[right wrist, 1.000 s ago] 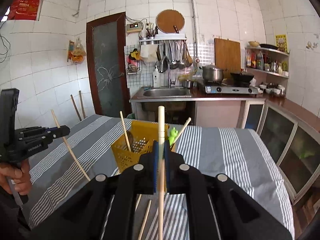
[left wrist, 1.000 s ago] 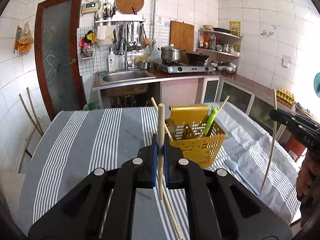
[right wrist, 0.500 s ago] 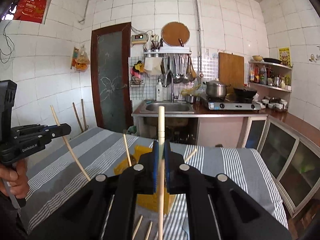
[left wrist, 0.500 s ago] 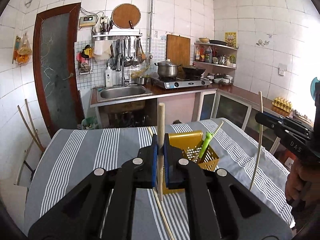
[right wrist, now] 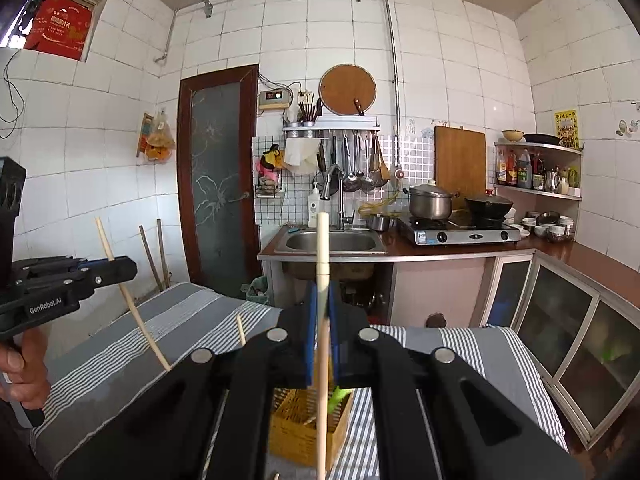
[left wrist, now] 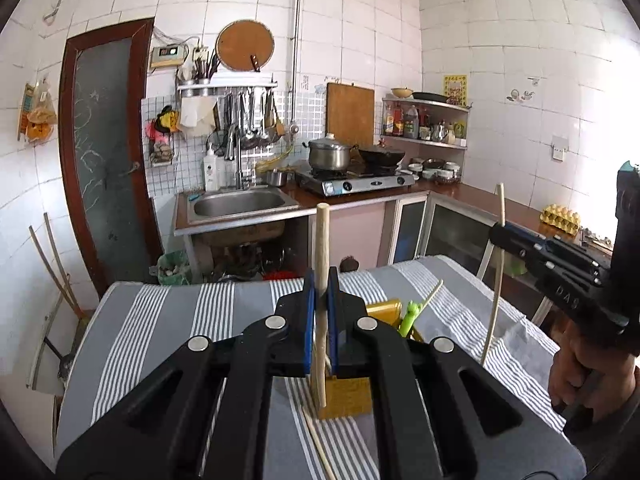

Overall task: Organize utensils
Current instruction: 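Lower both chopsticks into the yellow holder with the left and right tools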

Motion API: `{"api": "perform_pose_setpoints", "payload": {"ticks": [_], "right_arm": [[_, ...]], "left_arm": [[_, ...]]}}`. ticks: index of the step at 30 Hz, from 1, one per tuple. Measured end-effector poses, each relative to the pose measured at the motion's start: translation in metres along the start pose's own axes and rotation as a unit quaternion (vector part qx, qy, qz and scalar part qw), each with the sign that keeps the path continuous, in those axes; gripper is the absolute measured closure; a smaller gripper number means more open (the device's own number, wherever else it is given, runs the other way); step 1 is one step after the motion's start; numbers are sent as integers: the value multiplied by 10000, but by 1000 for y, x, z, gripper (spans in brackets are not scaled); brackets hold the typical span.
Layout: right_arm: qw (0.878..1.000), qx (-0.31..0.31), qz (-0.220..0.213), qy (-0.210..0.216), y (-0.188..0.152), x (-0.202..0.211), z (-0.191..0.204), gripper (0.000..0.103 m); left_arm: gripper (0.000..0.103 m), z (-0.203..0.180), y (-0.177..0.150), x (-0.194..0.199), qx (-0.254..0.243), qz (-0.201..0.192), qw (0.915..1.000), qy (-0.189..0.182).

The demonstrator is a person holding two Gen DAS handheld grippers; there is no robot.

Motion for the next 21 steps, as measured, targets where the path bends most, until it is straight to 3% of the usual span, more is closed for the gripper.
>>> {"api": "perform_pose_setpoints", "payload": {"ticks": [21], "right_arm": [[9998,-2,-187,60,17,-52,2,97]], "left_arm": [[99,0,25,-43,60,-8,9994,-329]]}}
Point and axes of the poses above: each gripper's, at about its wrist camera, not at the fingertips, and x roughly against the way its jaws point, z to its left, y to its top, the point moved 6 cm from there along -x, roughly the way its jaws point, and after that the axes turned 5 degrees about -x, right-handed, at the moved point
